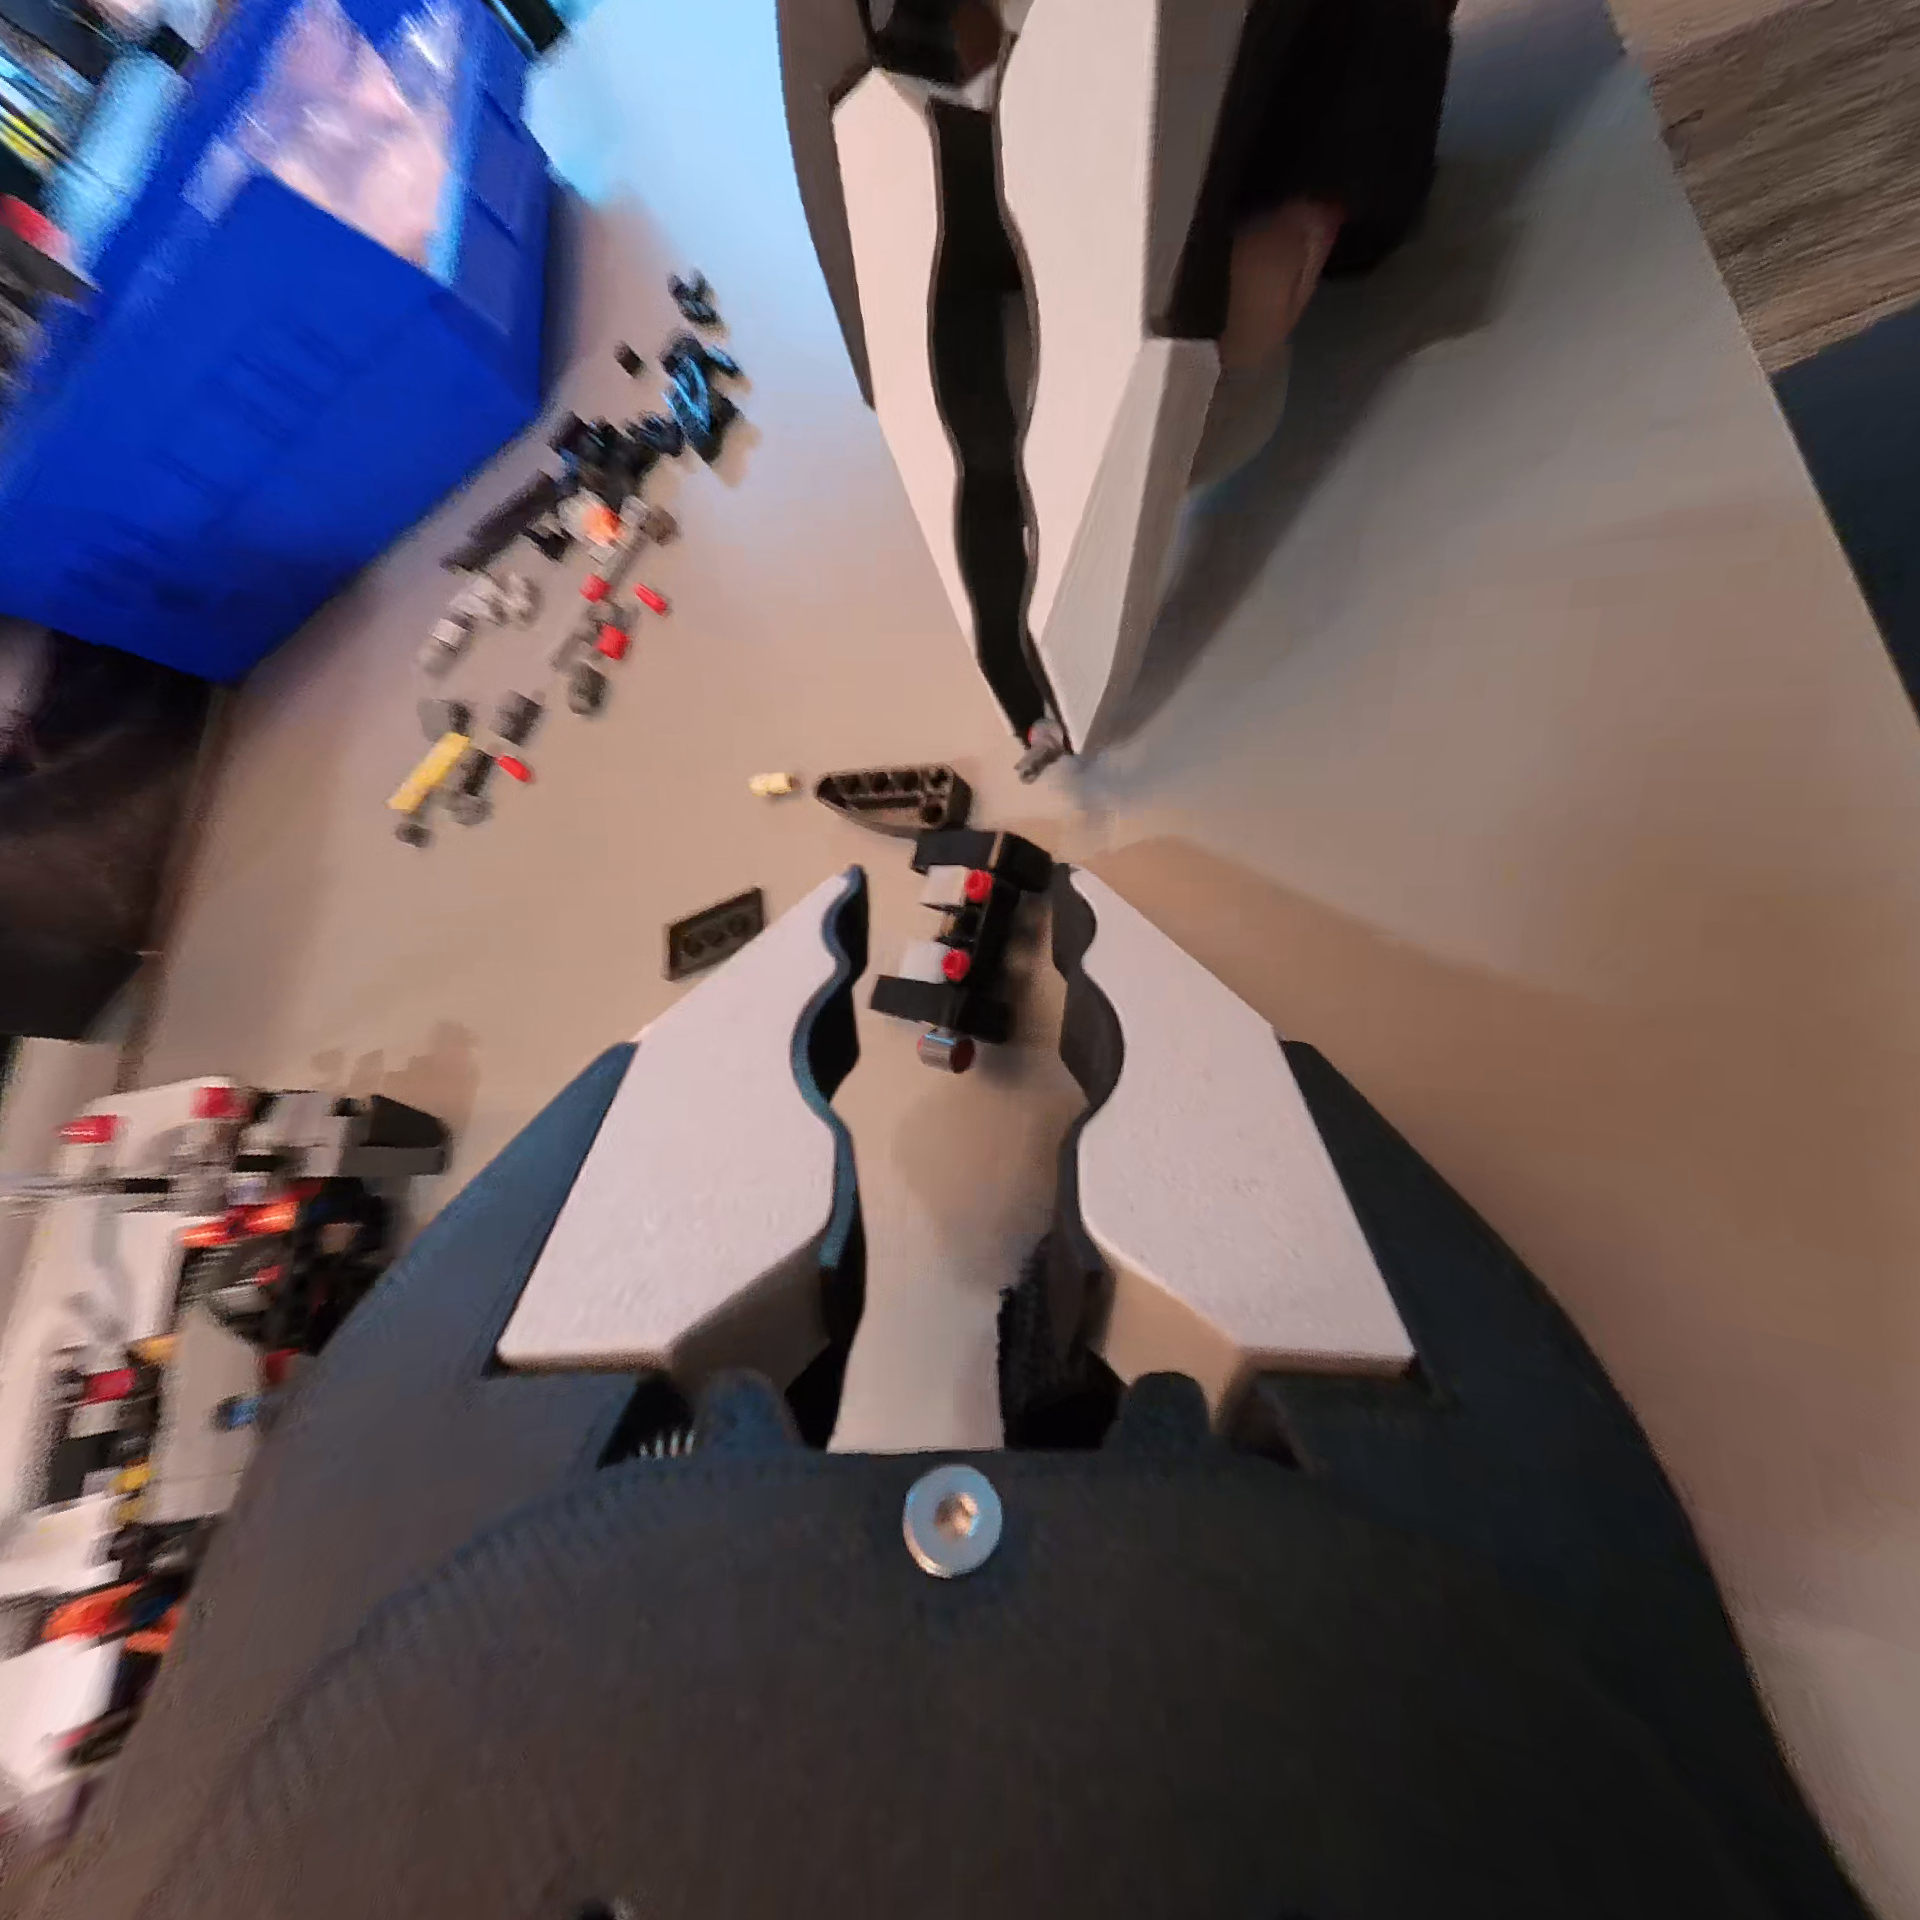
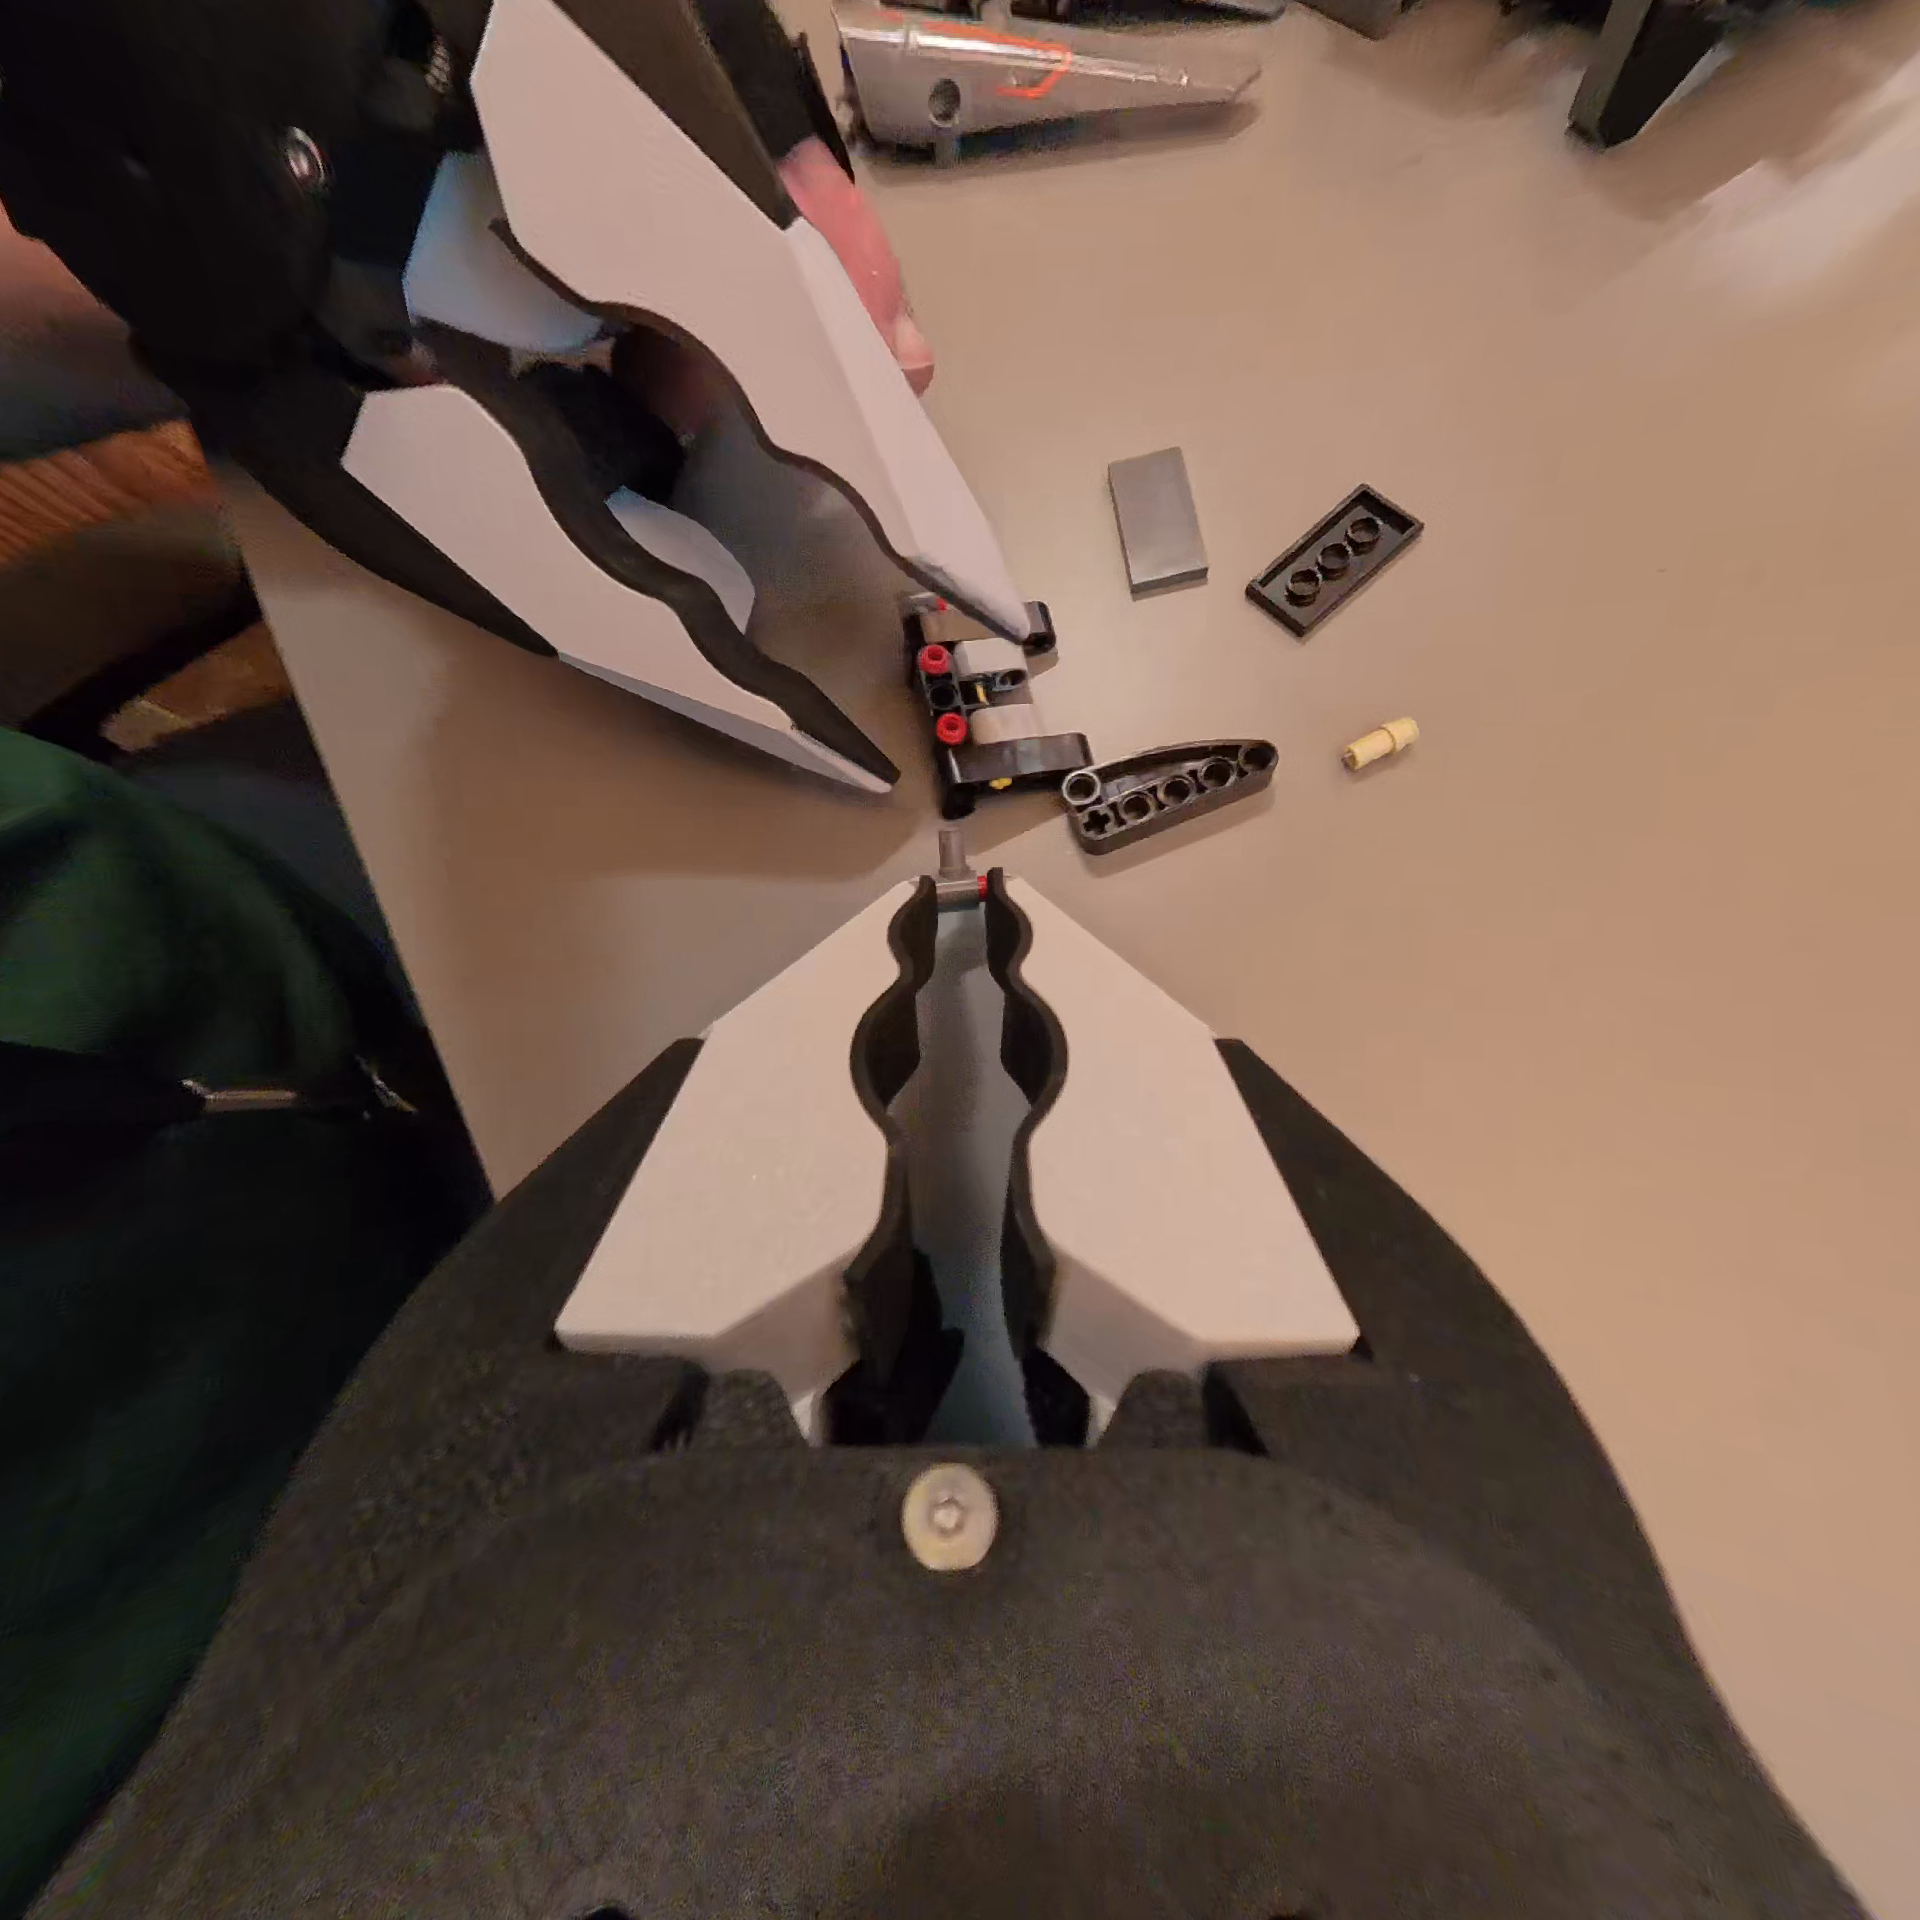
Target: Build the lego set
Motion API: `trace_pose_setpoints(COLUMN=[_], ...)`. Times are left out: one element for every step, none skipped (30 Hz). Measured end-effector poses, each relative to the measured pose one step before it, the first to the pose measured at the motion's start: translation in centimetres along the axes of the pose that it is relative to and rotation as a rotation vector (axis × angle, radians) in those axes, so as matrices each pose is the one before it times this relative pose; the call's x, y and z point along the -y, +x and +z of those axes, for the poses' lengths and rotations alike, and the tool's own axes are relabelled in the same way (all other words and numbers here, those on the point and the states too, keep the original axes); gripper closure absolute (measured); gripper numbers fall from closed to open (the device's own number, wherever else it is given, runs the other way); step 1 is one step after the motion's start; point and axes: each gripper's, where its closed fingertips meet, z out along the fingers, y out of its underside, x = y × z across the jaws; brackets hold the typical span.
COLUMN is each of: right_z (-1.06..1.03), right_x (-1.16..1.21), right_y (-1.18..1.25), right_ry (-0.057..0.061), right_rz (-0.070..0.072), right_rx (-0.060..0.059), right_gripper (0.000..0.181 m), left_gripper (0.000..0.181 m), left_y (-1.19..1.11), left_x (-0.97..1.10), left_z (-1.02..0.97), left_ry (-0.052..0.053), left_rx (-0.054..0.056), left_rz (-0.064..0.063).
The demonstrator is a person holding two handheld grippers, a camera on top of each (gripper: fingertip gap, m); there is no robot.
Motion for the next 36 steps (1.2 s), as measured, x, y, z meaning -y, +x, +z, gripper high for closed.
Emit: trace_pose_setpoints(right_z=[-0.222, -0.233, -0.255, -0.24, -0.258, -0.214, -0.191, -0.161, -0.133, -0.109, -0.078, -0.036, -0.04, -0.09, -0.105, -0.1, -0.122, -0.174, -0.212, -0.232, -0.277, -0.321, -0.375, -0.385, -0.342, -0.206, -0.08, 0.001, -0.003, 0.003, 0.002, 0.003, -0.015, -0.026, -0.018, -0.046], right_x=[0.1, 0.172, 0.231, 0.221, 0.237, 0.185, 0.129, 0.104, 0.05, 0.023, -0.011, -0.101, -0.04, 0.08, 0.104, 0.079, 0.181, 0.267, 0.373, 0.548, 0.598, 0.439, 0.32, 0.377, 0.408, 0.105, -0.211, -0.177, 0.099, 0.18, 0.053, -0.056, -0.029, 0.05, 0.024, 0.02], right_y=[-0.212, -0.312, -0.424, -0.369, -0.217, -0.263, -0.286, -0.215, -0.199, -0.225, -0.129, -0.068, -0.101, -0.088, -0.056, -0.036, -0.011, 0.003, 0.011, -0.033, -0.053, 0.158, 0.217, -0.062, -0.249, -0.11, -0.02, -0.133, -0.181, -0.114, 0.001, -0.022, -0.043, -0.074, -0.128, -0.179], right_ry=[0.01, 0.013, 0.0139, 0.012, 0.0125, 0.0085, 0.0056, 0.0046, 0.0025, 0.0013, 0.0001, -0.004, 0.0012, 0.0074, 0.0064, 0.0022, 0.0069, 0.0136, 0.0219, 0.0335, 0.0352, 0.0247, 0.0172, 0.0206, 0.0189, -0.005, -0.0259, -0.0212, -0.0003, 0.0078, 0.0002, -0.0032, -0.0005, 0.0044, 0.0032, 0.002], right_rz=[0.0112, 0.0118, 0.0136, 0.0118, 0.0084, 0.0087, 0.0088, 0.0048, 0.0014, 0.0016, 0.0022, 0.0028, 0.0035, 0.0012, -0.0033, -0.0052, -0.0075, -0.0124, -0.0163, -0.0153, -0.0191, -0.0281, -0.0461, -0.0598, -0.0615, -0.0648, -0.0654, -0.0534, -0.0405, -0.0318, -0.0235, -0.0181, -0.0091, -0.0059, -0.0079, -0.0119], right_rx=[0.0189, 0.0267, 0.0362, 0.0319, 0.0214, 0.0251, 0.0262, 0.019, 0.0171, 0.0178, 0.0117, 0.0084, 0.0107, 0.0078, 0.0032, 0.0007, -0.0027, -0.0047, -0.0064, -0.0046, -0.0064, -0.0231, -0.0325, -0.0212, -0.0132, -0.0225, -0.0266, -0.014, -0.0061, -0.0078, -0.0104, -0.0049, 0.0002, 0.0023, 0.005, 0.0065], right_gripper=[0.174, 0.174, 0.174, 0.174, 0.174, 0.174, 0.174, 0.174, 0.174, 0.174, 0.174, 0.174, 0.174, 0.174, 0.174, 0.174, 0.173, 0.173, 0.173, 0.17, 0.165, 0.162, 0.162, 0.162, 0.165, 0.167, 0.167, 0.167, 0.169, 0.17, 0.17, 0.171, 0.171, 0.171, 0.171, 0.172], left_gripper=[0.146, 0.147, 0.149, 0.15, 0.151, 0.154, 0.157, 0.16, 0.165, 0.17, 0.173, 0.175, 0.175, 0.176, 0.176, 0.178, 0.179, 0.179, 0.179, 0.179, 0.179, 0.179, 0.179, 0.179, 0.179, 0.179, 0.179, 0.179, 0.179, 0.179, 0.179, 0.179, 0.179, 0.179, 0.179, 0.179], left_y=[-0.162, 0.025, 0.24, 0.318, 0.146, 0.13, 0.116, 0.119, 0.148, 0.103, -0.002, 0.055, 0.041, -0.108, -0.002, 0.034, -0.048, -0.26, -0.284, -0.294, -0.316, -0.183, -0.216, -0.276, -0.205, -0.063, -0.058, 0.037, 0.109, 0.049, 0.009, 0.062, 0.053, 0.086, 0.15, 0.203], left_x=[0.427, 0.611, 0.703, 0.67, 0.641, 0.525, 0.345, 0.254, 0.202, 0.143, 0.052, 0.022, 0.121, 0.077, 0.056, 0.016, 0.002, 0.104, 0.168, 0.334, 0.223, 0.346, 0.492, 0.356, 0.27, 0.173, 0.219, 0.098, 0.072, 0.094, 0.017, -0.016, -0.001, 0.021, 0.009, 0.036], left_z=[-0.219, -0.191, -0.101, -0.029, -0.018, -0.015, 0.013, 0.024, 0.031, 0.039, 0.045, -0.004, -0.061, -0.064, -0.049, -0.027, 0.006, -0.032, -0.04, -0.078, -0.022, -0.033, -0.109, -0.097, -0.116, -0.072, -0.094, -0.035, 0.002, 0.004, 0.016, 0.007, -0.009, -0.03, -0.044, -0.029], left_ry=[0.0045, 0.0084, 0.0088, 0.0076, 0.0094, 0.0087, 0.0023, 0.0032, 0.0026, -0.0001, -0.0043, -0.0045, 0.0019, 0.0026, 0.0029, -0.0036, -0.0038, 0.0072, 0.0165, 0.0278, 0.0186, 0.0266, 0.0375, 0.03, 0.0241, 0.016, 0.0184, 0.0077, 0.0043, 0.004, -0.002, -0.0034, 0.0002, 0.0016, -0.0006, 0.0013], left_rx=[0.0263, 0.0141, -0.0023, -0.0085, 0.0019, 0.0006, -0.0004, -0.0017, -0.006, -0.0041, 0.0012, -0.0065, -0.0052, 0.0052, -0.0023, -0.0054, -0.0005, 0.0046, -0.0057, -0.0091, -0.0092, -0.0217, -0.0241, -0.0195, -0.022, -0.0305, -0.023, -0.0232, -0.0192, -0.009, -0.0058, -0.0079, -0.0058, -0.0086, -0.0152, -0.0167], left_rz=[0.0278, 0.033, 0.035, 0.0363, 0.0371, 0.0358, 0.0296, 0.025, 0.0176, 0.0122, 0.0104, 0.0092, 0.004, 0.0017, -0.0006, -0.0036, -0.0005, -0.0155, -0.0395, -0.0468, -0.0473, -0.0589, -0.0683, -0.0639, -0.0563, -0.0556, -0.0405, -0.0328, -0.0188, -0.0093, -0.0093, -0.0079, -0.0045, -0.0076, -0.0101, -0.0057])
